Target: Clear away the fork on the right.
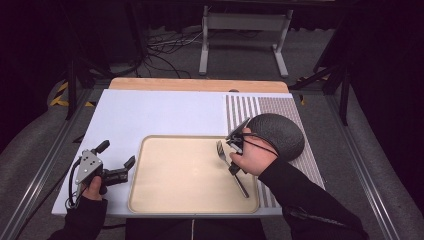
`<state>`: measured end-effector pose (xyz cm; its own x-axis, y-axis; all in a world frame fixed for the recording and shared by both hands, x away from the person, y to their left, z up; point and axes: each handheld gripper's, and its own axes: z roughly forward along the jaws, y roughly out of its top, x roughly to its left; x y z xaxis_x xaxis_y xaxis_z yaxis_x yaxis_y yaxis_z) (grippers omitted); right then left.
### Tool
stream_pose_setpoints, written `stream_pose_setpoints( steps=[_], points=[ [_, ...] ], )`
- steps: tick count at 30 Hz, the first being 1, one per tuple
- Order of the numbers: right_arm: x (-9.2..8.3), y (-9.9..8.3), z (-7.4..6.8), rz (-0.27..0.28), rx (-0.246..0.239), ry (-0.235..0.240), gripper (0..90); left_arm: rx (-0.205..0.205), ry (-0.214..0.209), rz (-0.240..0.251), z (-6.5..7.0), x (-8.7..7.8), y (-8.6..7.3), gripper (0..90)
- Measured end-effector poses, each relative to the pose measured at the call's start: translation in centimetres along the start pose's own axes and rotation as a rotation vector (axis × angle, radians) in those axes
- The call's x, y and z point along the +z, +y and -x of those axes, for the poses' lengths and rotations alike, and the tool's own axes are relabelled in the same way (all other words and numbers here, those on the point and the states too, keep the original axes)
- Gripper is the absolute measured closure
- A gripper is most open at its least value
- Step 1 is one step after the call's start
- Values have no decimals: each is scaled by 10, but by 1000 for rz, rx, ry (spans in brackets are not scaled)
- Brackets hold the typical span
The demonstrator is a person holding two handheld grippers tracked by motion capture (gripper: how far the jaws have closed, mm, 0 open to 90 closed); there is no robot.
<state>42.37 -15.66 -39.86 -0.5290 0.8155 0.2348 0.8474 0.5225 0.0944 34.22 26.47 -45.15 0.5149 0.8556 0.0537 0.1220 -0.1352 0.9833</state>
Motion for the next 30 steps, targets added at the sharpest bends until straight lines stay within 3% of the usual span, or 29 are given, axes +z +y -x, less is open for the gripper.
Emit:
stream_pose_setpoints(
  steps=[24,30],
  points=[
    [7,1,4,-23,37,-2,822,-3,-3,-4,0,0,0,2],
    [-1,2,5,34,21,-6,728,-4,-2,0,0,0,0,2]
  ],
)
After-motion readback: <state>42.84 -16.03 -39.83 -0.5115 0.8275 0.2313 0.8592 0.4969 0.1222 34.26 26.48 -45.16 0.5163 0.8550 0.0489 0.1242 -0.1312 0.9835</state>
